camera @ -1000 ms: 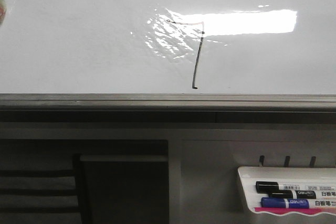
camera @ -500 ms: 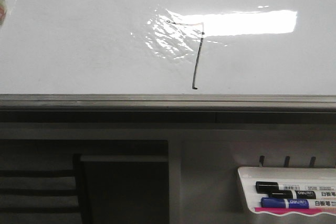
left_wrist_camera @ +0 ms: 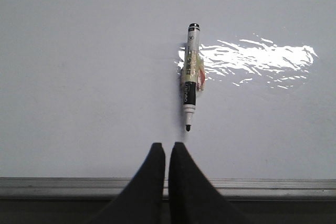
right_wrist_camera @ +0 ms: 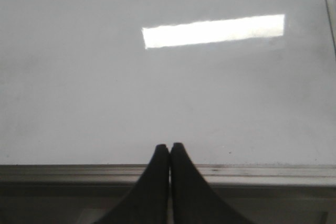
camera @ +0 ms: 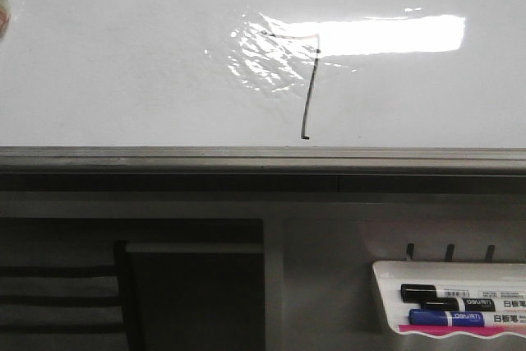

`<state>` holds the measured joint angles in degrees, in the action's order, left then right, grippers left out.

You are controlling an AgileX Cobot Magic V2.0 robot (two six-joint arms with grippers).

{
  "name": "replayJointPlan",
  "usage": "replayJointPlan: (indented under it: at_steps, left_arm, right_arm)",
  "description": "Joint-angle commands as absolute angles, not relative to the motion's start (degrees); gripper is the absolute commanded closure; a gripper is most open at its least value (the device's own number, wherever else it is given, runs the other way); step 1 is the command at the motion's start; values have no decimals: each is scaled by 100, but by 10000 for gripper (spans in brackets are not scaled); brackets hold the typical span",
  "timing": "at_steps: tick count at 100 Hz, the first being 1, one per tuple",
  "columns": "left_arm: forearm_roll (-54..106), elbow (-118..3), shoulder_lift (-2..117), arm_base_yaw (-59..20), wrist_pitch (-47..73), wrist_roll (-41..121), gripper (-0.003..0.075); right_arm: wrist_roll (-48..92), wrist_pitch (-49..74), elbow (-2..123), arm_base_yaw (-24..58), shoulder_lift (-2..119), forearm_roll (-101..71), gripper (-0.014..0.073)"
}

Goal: Write number 7 on whiteboard

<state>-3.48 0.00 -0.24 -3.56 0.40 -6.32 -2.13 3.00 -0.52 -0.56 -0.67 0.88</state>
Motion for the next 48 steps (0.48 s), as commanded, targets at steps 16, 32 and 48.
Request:
replayJointPlan:
  at_steps: [16,32,48]
  left_arm:
    - [-349,202,-193,-342,-385,-681,741]
    - [-349,202,-193,-342,-385,-681,741]
    - [-349,202,-193,-342,-385,-681,741]
  right_arm:
    - [-996,-347,-226,-79,-173,734,657]
    - [-996,-347,-226,-79,-173,734,657]
    - [-996,-347,-226,-79,-173,734,657]
